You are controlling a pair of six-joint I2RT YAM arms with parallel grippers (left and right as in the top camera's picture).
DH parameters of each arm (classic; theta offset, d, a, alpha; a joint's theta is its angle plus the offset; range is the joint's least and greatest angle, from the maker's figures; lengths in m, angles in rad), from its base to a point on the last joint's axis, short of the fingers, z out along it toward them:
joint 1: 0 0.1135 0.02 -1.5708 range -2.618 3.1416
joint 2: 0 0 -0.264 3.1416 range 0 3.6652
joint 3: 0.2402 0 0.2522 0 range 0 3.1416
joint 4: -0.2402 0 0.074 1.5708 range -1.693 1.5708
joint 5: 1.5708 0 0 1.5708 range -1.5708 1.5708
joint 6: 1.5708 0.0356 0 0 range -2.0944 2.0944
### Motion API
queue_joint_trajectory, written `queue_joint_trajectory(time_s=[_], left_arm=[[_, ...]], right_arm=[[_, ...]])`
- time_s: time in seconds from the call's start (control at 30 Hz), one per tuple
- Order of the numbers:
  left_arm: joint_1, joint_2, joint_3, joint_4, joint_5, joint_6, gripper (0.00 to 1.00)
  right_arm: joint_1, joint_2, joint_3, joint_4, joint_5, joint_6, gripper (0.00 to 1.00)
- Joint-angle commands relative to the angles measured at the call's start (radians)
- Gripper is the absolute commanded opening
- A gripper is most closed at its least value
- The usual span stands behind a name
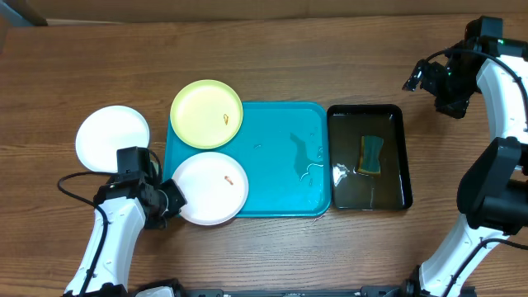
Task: Clean dirty plates on tray and stack at the side
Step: 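Grasp the lower white plate rim and slide it right across the tray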
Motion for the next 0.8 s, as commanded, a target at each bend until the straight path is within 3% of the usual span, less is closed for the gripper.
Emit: queue_joint_trajectory(time_s=[0.0,0.4,0.6,0.77], left_arm=[[-0.029,0.001,-0.007,0.047,0.168,0.104,0.04],[-0.273,0.002,-0.007,0.299,0.201,0.125,0.04],[-0.386,0.002,-0.007,0.355,0.017,0.076,0.04],[-0.412,0.006,-0.007,0.375,0.002,0.062,0.04]], right_arm=[[-0.003,-0.031,0.015,0.003,-0.005,0.004,1.0],[-0.003,-0.031,0.015,0.003,-0.005,0.004,1.0],[-0.003,-0.031,0.015,0.003,-0.005,0.004,1.0],[-0.003,-0.031,0.015,0.003,-0.005,0.004,1.0]])
